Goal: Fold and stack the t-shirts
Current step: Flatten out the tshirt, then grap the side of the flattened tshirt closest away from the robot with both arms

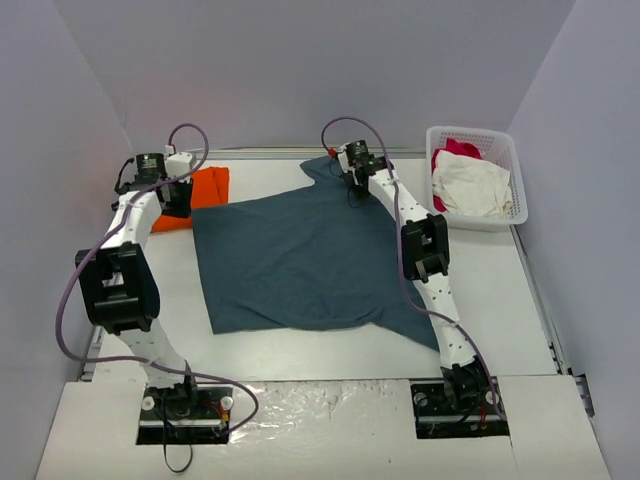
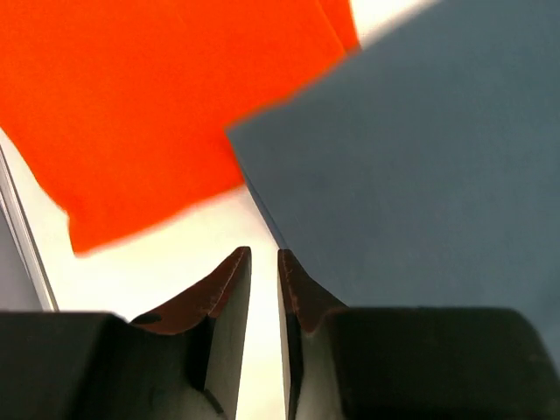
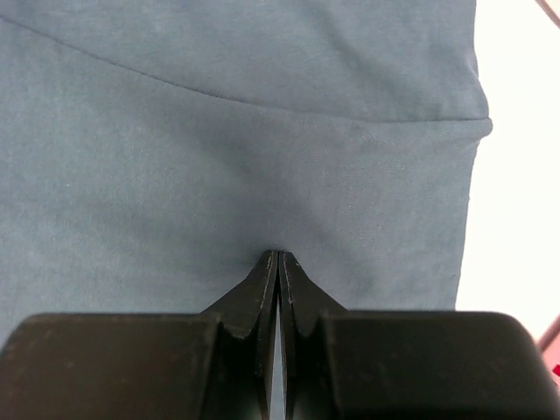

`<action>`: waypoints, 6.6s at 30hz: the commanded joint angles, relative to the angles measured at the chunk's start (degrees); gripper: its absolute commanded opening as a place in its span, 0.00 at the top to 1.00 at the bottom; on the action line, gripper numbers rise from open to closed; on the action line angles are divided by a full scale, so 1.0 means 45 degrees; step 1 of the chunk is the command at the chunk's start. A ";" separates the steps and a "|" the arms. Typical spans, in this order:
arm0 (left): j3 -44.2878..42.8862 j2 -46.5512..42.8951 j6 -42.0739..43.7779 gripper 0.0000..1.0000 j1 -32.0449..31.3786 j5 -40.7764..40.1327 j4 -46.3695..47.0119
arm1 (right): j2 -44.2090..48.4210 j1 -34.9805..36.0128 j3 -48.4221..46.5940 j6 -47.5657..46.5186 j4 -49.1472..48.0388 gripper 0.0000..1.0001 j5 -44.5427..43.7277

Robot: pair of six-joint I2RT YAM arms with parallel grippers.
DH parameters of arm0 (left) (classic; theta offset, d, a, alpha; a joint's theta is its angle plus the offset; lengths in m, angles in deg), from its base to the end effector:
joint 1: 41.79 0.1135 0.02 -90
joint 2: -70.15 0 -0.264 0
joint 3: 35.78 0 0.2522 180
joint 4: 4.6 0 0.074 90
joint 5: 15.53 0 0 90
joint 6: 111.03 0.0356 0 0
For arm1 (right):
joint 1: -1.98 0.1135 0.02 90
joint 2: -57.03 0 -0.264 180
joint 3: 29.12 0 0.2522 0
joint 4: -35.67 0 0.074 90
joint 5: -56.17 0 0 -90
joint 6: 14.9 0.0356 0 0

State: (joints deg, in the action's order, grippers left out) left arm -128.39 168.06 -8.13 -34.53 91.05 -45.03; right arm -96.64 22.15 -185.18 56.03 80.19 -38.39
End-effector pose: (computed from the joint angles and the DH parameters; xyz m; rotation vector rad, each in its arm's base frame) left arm 0.3811 0.0383 0.2743 0.2525 2.3195 -0.1683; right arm 0.5546 0.2007 0.1677 -0.7354 2.1842 -0.0819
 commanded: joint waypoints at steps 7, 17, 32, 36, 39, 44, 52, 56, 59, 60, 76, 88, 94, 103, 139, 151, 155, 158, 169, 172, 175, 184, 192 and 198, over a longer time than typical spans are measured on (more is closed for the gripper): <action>-0.3980 0.4431 -0.1168 0.83 0.0573 -0.0595 -0.0126 | -0.1067 -0.0047 0.0919 -0.0156 0.0507 1.00 -0.0863; -0.5426 0.6639 -0.1345 0.83 0.0670 -0.2023 0.0168 | -0.0657 -0.0144 0.1973 -0.0567 0.0566 1.00 -0.0744; -0.4256 0.5646 -0.1071 0.83 0.0826 -0.1927 0.0362 | -0.1711 -0.1355 0.0021 -0.0098 0.0546 1.00 -0.3676; -0.4042 0.5508 -0.1091 0.83 0.0826 -0.1848 0.0362 | -0.1829 -0.1492 -0.0077 -0.0176 0.0546 1.00 -0.3733; -0.3983 0.5450 -0.1052 0.83 0.0826 -0.1848 0.0303 | -0.1926 -0.1492 -0.0252 -0.0215 0.0527 1.00 -0.3871; -0.3709 0.4943 -0.0896 0.83 0.0807 -0.1751 0.0342 | -0.1285 -0.1298 -0.0311 -0.0469 0.0546 1.00 -0.3265; -0.2910 0.2913 -0.0506 0.76 0.0748 -0.1458 0.0264 | 0.0959 -0.0946 -0.0897 -0.0450 0.0254 0.37 -0.2542; -0.2499 0.1390 -0.0310 0.74 0.0612 -0.1829 0.0382 | 0.2640 -0.0517 -0.0781 -0.0566 0.0156 0.26 -0.2757; -0.2362 0.0335 0.0157 0.70 0.0437 -0.1285 -0.0162 | 0.4591 -0.0380 0.0485 -0.0645 0.0195 0.23 -0.2251; -0.2303 -0.0132 0.0759 0.70 0.0378 -0.0837 -0.0494 | 0.5216 -0.0398 0.1108 -0.0800 0.0195 0.23 -0.1843; 0.3206 -0.2344 0.7151 0.45 -0.4583 0.2664 -0.4074 | 1.9826 -0.1839 1.5446 -0.2460 0.3027 0.19 0.4035; 0.2406 -0.0997 0.7600 0.40 -0.5403 0.2624 -0.3056 | 2.1181 -0.7114 1.6779 -0.2852 0.3085 0.20 0.9466; 0.1605 0.0214 0.7893 0.40 -0.5755 0.2430 -0.3037 | 2.0145 -0.8191 1.7460 -0.3535 0.2735 0.20 1.0718; 0.1194 0.1035 0.8186 0.41 -0.6009 0.2078 -0.3154 | 1.9206 -0.8465 1.8223 -0.3907 0.2246 0.20 1.1364; 0.2814 -0.2244 0.5765 0.98 -0.5679 -0.2688 -0.1923 | 1.6750 -0.5733 1.5335 -0.5330 0.5168 0.22 0.6839; 0.4299 -0.3534 0.4418 0.98 -0.5268 -0.3547 -0.1553 | 1.4442 -0.3212 1.7439 -0.7891 0.8261 0.49 0.3592; 0.4553 -0.3593 0.4007 0.97 -0.5228 -0.3567 -0.1377 | 1.3934 -0.2841 1.8278 -0.8066 0.8261 0.68 0.3415; 0.4592 -0.3554 0.4026 0.98 -0.4975 -0.3567 -0.1396 | 1.3504 -0.2567 1.8400 -0.8048 0.8261 0.69 0.3433; 0.4494 -0.3378 0.3968 0.98 -0.4623 -0.3352 -0.1494 | 1.1610 -0.1435 1.8439 -0.7579 0.8242 0.52 0.4781; 0.4612 -0.3379 0.4007 0.98 -0.4642 -0.3313 -0.1377 | 1.1199 -0.0869 1.8575 -0.7423 0.8261 0.50 0.5308; 0.4651 -0.3398 0.3987 0.98 -0.4642 -0.3216 -0.1357 | 1.0848 -0.0263 1.8770 -0.7345 0.8242 0.50 0.5661; 0.4670 -0.3437 0.3988 0.98 -0.4642 -0.2923 -0.1338 | 1.0066 0.0050 1.8536 -0.7091 0.7910 0.44 0.5896; 0.4768 -0.3496 0.4026 0.98 -0.4642 -0.2766 -0.1279 | 0.9676 0.0070 1.8751 -0.6428 0.6914 0.45 0.5349; 0.4749 -0.3418 0.4046 0.97 -0.4642 -0.2669 -0.1298 | 0.9539 0.0129 1.8751 -0.6037 0.6582 0.53 0.5075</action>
State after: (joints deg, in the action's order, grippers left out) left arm -106.90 154.09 10.39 -55.64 78.59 -51.17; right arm -52.64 22.19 -101.06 27.64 110.24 -13.84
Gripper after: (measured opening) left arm 0.031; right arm 0.481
